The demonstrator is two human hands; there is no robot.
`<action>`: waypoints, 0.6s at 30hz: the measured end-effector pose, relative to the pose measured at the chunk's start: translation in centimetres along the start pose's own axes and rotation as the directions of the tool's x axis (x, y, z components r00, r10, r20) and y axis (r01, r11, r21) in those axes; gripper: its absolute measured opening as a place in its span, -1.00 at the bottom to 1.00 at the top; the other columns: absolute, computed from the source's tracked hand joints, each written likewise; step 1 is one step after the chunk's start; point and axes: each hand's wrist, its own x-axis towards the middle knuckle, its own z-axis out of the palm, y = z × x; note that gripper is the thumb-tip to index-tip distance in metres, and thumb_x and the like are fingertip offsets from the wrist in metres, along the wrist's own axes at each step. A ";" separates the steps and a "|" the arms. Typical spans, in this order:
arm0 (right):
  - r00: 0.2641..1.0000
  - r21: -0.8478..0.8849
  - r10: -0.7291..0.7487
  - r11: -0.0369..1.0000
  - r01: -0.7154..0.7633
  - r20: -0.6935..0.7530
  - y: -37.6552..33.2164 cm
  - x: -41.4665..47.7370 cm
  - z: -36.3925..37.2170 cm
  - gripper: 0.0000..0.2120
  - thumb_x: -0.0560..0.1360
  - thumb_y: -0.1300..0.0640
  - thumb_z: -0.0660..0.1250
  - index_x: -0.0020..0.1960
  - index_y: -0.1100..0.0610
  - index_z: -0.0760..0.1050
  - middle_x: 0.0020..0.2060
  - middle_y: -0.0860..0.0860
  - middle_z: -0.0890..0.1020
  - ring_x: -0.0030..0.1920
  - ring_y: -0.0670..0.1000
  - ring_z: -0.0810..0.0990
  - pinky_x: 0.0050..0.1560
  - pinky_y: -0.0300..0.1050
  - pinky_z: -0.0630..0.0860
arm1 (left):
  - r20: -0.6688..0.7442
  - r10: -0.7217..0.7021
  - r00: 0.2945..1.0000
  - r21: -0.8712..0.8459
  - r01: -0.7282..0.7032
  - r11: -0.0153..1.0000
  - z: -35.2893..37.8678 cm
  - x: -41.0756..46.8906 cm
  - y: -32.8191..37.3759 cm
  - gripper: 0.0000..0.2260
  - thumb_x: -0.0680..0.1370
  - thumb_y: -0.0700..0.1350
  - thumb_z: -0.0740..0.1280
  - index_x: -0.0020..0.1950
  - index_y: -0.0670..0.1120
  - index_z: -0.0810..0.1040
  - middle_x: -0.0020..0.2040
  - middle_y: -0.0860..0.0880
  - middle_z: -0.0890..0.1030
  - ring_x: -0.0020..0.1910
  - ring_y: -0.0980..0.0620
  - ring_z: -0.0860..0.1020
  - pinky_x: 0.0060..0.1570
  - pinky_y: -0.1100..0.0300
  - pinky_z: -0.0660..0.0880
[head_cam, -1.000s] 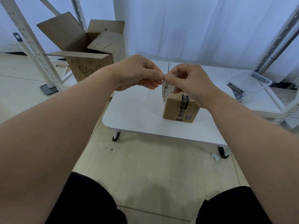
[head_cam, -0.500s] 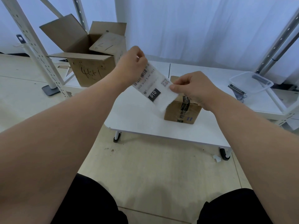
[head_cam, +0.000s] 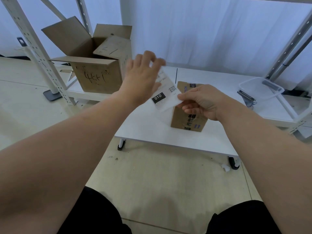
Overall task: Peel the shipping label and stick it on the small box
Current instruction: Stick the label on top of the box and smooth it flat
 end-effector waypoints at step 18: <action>0.980 0.415 -0.188 0.888 0.197 -0.063 -0.2 0.4 1.2 -0.93 0.46 0.36 0.38 -0.07 0.27 0.54 -0.24 0.16 0.71 -0.15 0.12 0.72 -0.07 -0.07 0.66 | 0.116 -0.060 0.991 -0.633 0.120 0.765 0.3 0.3 2.0 -0.92 0.52 -0.09 0.35 -0.02 -0.05 0.59 -0.19 0.26 0.54 -0.15 0.20 0.56 -0.28 0.55 0.39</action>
